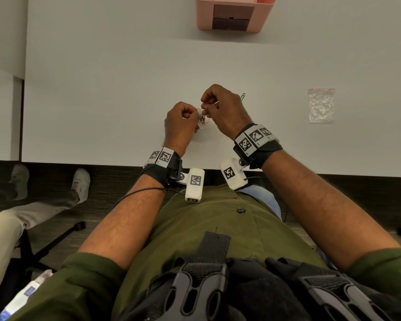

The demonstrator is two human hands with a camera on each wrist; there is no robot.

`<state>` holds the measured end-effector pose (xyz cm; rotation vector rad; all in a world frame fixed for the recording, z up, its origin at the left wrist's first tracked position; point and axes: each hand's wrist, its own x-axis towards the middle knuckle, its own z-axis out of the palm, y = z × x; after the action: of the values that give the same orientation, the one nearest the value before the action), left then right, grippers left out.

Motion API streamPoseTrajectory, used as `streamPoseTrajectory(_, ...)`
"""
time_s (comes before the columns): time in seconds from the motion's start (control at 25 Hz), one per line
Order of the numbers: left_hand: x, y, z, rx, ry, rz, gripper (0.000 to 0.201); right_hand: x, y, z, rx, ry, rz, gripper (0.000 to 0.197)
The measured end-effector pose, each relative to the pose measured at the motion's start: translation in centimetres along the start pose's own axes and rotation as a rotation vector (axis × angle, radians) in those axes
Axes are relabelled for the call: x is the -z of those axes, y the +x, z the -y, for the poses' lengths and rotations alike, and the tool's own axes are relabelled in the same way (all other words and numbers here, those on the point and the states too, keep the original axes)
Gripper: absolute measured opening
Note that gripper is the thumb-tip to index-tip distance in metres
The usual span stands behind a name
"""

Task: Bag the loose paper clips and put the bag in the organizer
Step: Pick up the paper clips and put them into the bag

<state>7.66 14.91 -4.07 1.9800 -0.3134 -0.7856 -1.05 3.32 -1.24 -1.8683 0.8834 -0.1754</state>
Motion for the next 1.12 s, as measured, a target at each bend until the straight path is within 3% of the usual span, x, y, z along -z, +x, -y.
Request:
streamPoseTrajectory(0.24, 0.1, 0.1, 0.0, 0.024, 0.013, -0.008, 0.005, 1.8, 0.5, -1.5, -0.053, -0.028, -0.094, 0.017)
streamPoseTrajectory(0.4, 0.6, 0.2, -0.1, 0.021, 0.020, -0.027, 0.006, 1.3, 0.6, -3.5, 0.058, -0.239, -0.069, 0.016)
streamPoseTrajectory(0.56, 1.2, 0.3, -0.2, 0.008, -0.012, -0.033, 0.007, -0.3, 0.9, -4.7, 0.242, -0.447, 0.065, 0.032)
streamPoseTrajectory(0.76, 2.1, 0.5, -0.5, 0.015, -0.030, -0.059, 0.007, -2.1, 1.5, -5.6, 0.440, -0.886, 0.353, 0.057)
streamPoseTrajectory(0.92, 2.6, 0.7, -0.4, 0.014, -0.036, -0.076, 0.006, -1.6, 0.0, -7.2, 0.538, -1.043, 0.352, 0.060)
streamPoseTrajectory(1.12, 2.2, 0.6, -0.5, 0.012, -0.028, -0.056, 0.008, 0.3, -0.7, -8.7, 0.344, -1.139, 0.291, 0.077)
